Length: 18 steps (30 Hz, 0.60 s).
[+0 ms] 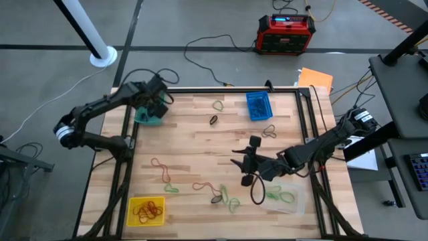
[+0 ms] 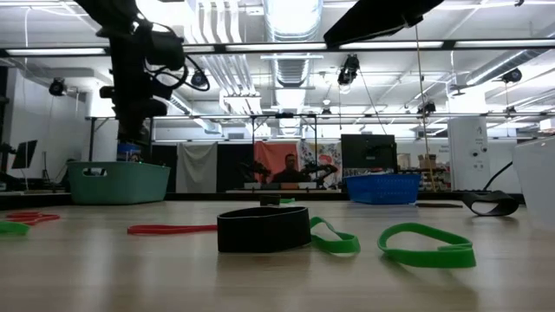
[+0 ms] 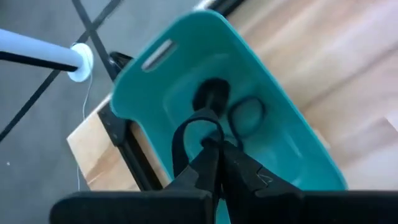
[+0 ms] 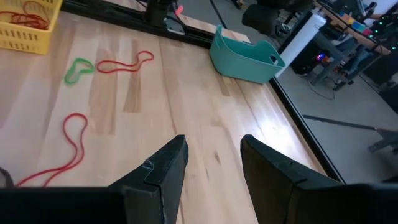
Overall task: Sort rubber bands into baskets
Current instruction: Put the thick black rubber band into the light blue bin, then put the thin black rubber band into the blue basket
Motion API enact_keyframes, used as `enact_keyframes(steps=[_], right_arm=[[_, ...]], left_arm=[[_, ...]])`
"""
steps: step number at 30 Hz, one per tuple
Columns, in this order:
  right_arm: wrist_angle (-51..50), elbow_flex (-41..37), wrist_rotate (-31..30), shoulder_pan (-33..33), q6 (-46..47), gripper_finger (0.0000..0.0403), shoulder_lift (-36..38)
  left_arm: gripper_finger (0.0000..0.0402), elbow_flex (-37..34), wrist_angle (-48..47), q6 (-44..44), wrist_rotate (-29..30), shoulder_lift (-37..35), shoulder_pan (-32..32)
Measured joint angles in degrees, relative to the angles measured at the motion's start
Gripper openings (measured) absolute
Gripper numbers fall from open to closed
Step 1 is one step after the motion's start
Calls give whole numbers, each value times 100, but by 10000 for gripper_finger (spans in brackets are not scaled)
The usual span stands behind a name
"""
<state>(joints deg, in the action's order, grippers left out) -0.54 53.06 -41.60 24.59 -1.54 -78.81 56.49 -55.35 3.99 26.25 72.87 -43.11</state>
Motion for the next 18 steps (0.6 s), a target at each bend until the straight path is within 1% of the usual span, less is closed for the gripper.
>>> enact_keyframes(steps=[5,10,13,18], right_arm=[[0,0,0,-83,0,146,0],[-1,0,0,-181,0,146,0],[0,0,0,-236,2,146,0],[-2,0,0,-279,2,146,0]], left_arm=[[10,7,267,-152,90,140,-360],[47,7,334,-292,88,309,-415],[73,7,365,-350,201,392,-417],[105,7,379,-350,194,371,-391]])
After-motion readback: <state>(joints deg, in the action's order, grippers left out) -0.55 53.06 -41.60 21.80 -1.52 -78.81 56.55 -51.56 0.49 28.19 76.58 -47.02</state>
